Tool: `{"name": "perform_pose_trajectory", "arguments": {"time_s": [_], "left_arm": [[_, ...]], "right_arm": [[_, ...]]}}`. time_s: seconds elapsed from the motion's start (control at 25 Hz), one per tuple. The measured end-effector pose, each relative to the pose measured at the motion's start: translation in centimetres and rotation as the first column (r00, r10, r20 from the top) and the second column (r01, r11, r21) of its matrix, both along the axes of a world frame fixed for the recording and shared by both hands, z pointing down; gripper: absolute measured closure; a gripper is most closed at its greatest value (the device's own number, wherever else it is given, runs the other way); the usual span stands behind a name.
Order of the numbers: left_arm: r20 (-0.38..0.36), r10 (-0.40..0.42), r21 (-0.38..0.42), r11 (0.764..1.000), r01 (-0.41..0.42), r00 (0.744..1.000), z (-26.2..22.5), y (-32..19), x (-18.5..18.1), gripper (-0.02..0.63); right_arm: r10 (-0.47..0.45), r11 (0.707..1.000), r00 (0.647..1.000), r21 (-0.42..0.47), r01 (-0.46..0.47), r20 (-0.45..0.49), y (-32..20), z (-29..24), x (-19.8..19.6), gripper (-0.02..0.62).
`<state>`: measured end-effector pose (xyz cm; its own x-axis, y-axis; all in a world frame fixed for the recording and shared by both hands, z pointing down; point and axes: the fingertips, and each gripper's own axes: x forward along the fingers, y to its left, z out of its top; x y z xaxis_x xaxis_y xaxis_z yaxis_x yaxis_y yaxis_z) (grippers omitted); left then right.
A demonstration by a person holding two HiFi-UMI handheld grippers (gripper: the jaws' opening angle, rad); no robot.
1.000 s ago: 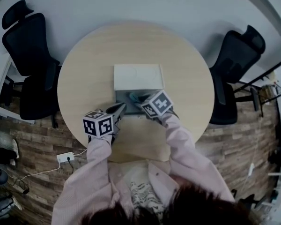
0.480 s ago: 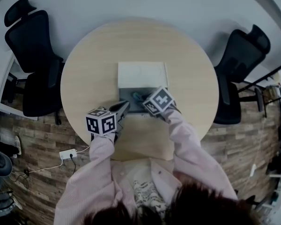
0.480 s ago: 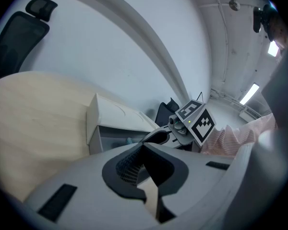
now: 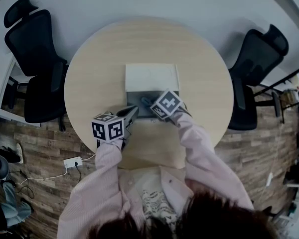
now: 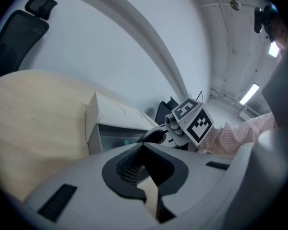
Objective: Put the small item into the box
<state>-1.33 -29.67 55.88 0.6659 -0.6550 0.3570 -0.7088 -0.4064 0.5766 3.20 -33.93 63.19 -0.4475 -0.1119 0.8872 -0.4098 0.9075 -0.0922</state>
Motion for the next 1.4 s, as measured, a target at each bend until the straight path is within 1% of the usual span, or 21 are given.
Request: {"name": "perform_pose_trajectory", "arguments": {"time_s": [0.88, 1.2, 1.32, 1.4], "left_arm": [[-0.002, -0.01, -0.009, 1.0, 0.01, 1.0, 0.2, 0.1, -0.1, 0.597], [0.001, -0.008, -0.015, 1.0, 0.008, 1.0, 0.4, 0.1, 0.1, 0.597], [-0.001, -0.009, -0.015, 1.0, 0.009, 1.0, 0.4, 0.1, 0.1, 0.597], [-0.001, -0.011, -0.014, 1.0, 0.011, 1.0, 0.4, 0.1, 0.0, 0.597]], "right_arm": [[-0.012, 0.999, 0.997, 0.041, 0.015, -0.076, 0.0, 1.4, 0.1, 0.463], [-0.005, 0.999, 0.998, 0.047, 0.008, -0.069, -0.1, 1.4, 0.0, 0.462], [-0.015, 0.999, 0.999, 0.044, 0.017, -0.049, 0.3, 1.1, -0.5, 0.462], [-0.009, 0.998, 0.998, 0.068, 0.014, -0.067, -0.1, 1.3, -0.2, 0.462]]}}
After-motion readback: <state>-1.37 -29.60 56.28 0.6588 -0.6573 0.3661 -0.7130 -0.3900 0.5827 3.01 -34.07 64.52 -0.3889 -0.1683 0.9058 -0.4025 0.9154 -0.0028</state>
